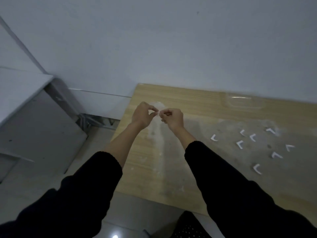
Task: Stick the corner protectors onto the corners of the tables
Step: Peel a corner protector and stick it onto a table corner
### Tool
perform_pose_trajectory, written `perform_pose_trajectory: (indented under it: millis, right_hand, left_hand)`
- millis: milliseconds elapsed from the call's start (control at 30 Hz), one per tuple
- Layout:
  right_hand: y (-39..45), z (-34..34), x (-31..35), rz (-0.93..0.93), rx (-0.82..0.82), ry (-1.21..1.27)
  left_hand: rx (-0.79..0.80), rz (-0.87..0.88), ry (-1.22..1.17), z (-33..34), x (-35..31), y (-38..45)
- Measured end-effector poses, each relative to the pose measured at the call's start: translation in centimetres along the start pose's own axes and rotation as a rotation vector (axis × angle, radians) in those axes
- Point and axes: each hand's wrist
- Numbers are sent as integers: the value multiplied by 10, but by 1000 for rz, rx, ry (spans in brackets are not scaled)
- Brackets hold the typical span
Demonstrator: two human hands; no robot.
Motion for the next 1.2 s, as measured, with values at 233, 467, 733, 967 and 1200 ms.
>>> perform_pose_trajectory:
  millis: [233,467,733,967,1200]
  right_hand:
    - [31,84,8,101,4,88]
    - [91,130,8,145,-4,135]
    - [155,163,-27,139,-21,-194]
    - [203,207,-48,-193,337,-920]
    - [228,226,-76,-491,573,-1182]
  left_hand:
    - [-71,-20,-89,-23,72,26]
    - [-162,-84,-212,-34,112,81]
    - [-65,-142,-313,-16,174,164]
    - [44,-142,-389,-3,218,242]
    - [196,-172,-476,5,253,289]
Point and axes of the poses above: each hand's wrist, its own y-axis towards the middle knuckle, its own z-axis out of the palm, x = y × z, and after that the axes turned 10 degrees about y, right-handed
